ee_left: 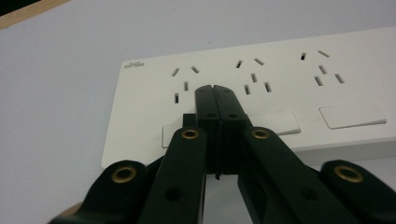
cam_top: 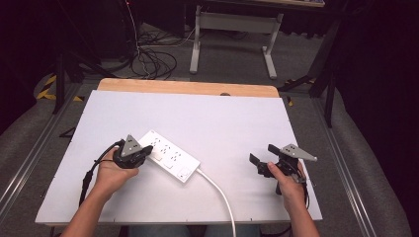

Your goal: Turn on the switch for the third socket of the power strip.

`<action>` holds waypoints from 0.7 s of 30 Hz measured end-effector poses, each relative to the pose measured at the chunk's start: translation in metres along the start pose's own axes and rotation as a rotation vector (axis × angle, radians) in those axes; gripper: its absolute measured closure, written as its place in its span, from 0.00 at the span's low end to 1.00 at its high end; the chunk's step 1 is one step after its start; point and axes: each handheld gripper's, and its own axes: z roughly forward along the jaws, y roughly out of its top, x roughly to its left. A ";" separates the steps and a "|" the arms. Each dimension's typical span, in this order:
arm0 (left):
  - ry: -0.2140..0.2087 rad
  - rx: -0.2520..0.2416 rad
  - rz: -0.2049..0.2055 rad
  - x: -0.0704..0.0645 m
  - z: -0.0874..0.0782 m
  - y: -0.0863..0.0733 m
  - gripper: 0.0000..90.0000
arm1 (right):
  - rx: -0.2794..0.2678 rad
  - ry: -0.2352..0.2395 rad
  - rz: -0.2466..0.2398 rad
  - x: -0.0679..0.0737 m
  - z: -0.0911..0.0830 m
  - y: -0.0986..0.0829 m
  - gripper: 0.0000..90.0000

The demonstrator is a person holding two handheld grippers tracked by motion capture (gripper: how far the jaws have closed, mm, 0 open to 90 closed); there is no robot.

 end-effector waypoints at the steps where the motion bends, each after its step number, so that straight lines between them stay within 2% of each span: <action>1: -0.002 0.000 -0.002 0.000 0.000 0.000 1.00 | 0.000 0.000 0.001 0.000 0.000 0.000 0.10; 17: 0.001 -0.002 0.001 0.001 0.001 0.000 0.99 | -0.001 0.000 0.002 0.000 -0.001 0.000 0.10; 19: -0.005 0.004 -0.020 0.001 0.001 0.000 0.99 | -0.002 -0.001 0.002 0.000 -0.001 0.000 0.10; 21: -0.008 0.013 -0.021 0.000 0.002 -0.001 1.00 | -0.007 0.000 0.004 0.000 -0.001 0.000 0.10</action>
